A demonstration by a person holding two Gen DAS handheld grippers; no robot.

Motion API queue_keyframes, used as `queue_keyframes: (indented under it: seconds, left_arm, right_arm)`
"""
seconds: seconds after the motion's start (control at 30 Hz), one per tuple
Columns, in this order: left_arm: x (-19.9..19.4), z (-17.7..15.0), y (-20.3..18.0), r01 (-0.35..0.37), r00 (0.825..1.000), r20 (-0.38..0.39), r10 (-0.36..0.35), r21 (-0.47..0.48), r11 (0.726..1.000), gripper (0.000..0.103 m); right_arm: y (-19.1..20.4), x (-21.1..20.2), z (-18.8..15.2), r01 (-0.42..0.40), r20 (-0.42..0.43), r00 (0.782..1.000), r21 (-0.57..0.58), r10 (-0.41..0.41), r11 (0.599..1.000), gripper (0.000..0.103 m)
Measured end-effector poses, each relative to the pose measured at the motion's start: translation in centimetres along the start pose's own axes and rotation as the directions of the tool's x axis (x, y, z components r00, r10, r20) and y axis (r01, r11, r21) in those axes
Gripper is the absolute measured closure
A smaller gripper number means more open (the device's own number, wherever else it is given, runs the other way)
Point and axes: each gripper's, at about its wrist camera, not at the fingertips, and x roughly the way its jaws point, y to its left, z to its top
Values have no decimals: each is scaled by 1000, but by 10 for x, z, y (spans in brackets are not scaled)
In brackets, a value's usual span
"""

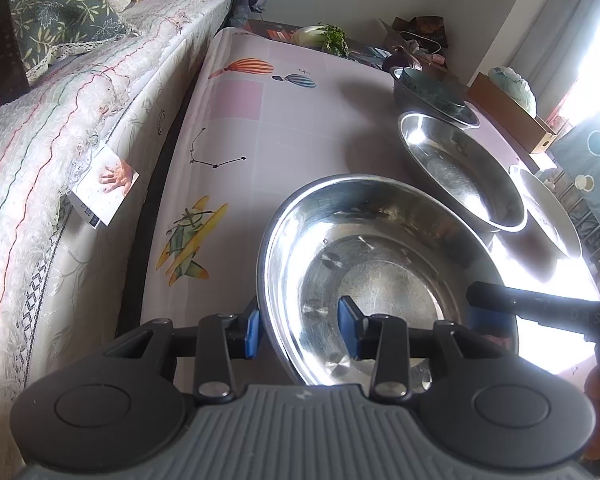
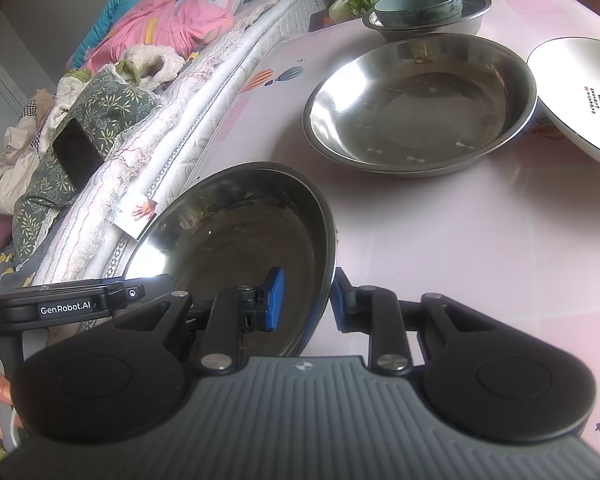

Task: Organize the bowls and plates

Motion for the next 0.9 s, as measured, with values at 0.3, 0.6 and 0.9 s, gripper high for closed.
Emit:
queue_keyframes:
  seconds: [0.3,0.6,0.9]
  left_arm:
    - [1,1,-2,-6,1000,-2,6,8,1000,61]
    - [0,0,-6,-5,1000,-12,5,20,1000,60]
    - [2,0,-8,-3,1000,-24,3,26,1000,59]
  right_arm:
    - [1,1,-2,-3,-1,1000,4,3,1000,79]
    - [-4,3,-2,-2,-7,1000,11,2,1000,79]
    - [-7,3,0,-1,-4,1000,15,1,1000,79]
